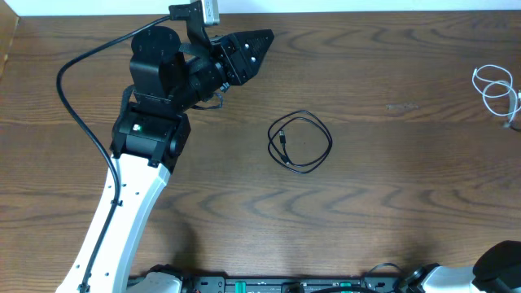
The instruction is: Untangle cables
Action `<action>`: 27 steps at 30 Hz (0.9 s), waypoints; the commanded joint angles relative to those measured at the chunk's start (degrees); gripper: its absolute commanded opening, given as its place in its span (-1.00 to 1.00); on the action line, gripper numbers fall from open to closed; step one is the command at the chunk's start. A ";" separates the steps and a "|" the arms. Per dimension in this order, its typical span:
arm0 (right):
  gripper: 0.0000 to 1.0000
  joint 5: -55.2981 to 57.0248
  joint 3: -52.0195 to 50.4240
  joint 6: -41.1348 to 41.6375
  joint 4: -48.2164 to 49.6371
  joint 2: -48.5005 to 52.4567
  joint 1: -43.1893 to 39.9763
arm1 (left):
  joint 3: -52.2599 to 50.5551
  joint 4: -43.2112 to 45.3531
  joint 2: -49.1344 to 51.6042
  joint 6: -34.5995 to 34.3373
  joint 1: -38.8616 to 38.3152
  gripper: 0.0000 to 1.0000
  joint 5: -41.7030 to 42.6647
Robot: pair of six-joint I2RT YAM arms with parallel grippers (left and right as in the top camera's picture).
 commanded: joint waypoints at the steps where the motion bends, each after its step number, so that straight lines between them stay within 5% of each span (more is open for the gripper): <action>1: -0.98 6.32 0.37 0.59 -0.79 2.32 -2.82 | 0.35 0.22 0.04 1.22 0.09 -0.10 -0.72; 11: -0.97 3.58 0.37 0.61 -0.92 17.14 -5.97 | 0.35 0.17 0.04 1.22 0.09 -0.10 -0.72; 12: -0.78 3.58 0.37 0.61 -0.72 18.82 -5.99 | 0.35 0.17 0.04 1.22 0.09 -0.10 -0.72; 13: -0.33 3.17 0.37 0.63 -0.68 20.17 -5.99 | 0.35 0.17 0.04 1.22 0.09 -0.10 -0.72; 14: 0.36 1.79 0.37 0.61 -0.79 21.09 -5.99 | 0.35 0.17 0.04 1.22 0.09 -0.10 -0.74; 15: 0.81 0.94 0.37 0.61 -0.90 21.42 -5.99 | 0.35 0.20 0.07 1.22 0.09 -0.10 -0.74; 16: 0.99 -0.85 0.37 0.63 -0.90 21.55 -5.84 | 0.35 0.17 0.11 1.31 0.09 -0.10 -0.74; 27: 0.98 -19.45 0.42 -2.51 0.02 15.10 -0.81 | 0.35 -0.24 2.91 1.77 0.09 -0.10 -0.74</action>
